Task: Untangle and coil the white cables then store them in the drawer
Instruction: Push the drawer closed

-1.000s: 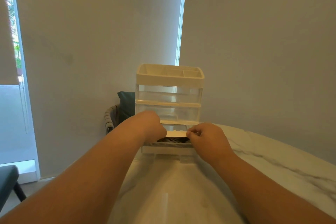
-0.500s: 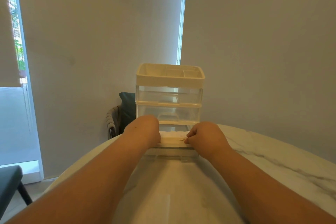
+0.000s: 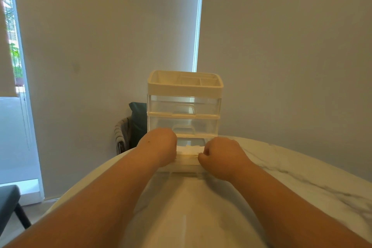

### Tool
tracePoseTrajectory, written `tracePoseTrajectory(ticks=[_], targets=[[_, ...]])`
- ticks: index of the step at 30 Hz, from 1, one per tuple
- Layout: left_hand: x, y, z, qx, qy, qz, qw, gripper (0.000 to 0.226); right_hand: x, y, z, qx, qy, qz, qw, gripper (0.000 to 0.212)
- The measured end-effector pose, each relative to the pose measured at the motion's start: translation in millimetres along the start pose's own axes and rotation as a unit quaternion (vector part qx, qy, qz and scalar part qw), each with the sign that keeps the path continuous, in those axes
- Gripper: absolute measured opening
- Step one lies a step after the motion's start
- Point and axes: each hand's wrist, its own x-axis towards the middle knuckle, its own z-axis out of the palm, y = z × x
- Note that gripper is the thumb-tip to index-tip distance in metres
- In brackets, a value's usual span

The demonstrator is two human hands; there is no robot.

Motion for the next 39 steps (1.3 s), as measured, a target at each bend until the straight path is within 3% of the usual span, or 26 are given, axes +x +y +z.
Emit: tracePoseTrajectory(ticks=[6, 12, 16, 31, 39], targets=[[-1, 0, -4, -0.015, 0.001, 0.017, 1.0, 0.023, 5, 11, 4, 0.034, -0.003, 0.017, 0.999, 0.031], [0, -1, 5, -0.02, 0.015, 0.013, 1.0, 0.022, 2, 6, 8, -0.026, 0.004, -0.014, 1.0, 0.063], [-7, -2, 2, -0.031, 0.004, 0.034, 0.999, 0.028, 0, 0, 8, -0.068, -0.014, -0.036, 0.997, 0.072], [-25, 13, 0, -0.049, -0.038, 0.025, 0.998, 0.035, 7, -3, 0, -0.099, -0.1, -0.079, 0.987, 0.053], [-35, 16, 3, -0.046, 0.01, 0.018, 0.999, 0.031, 7, -5, -4, -0.094, -0.115, -0.056, 0.987, 0.046]])
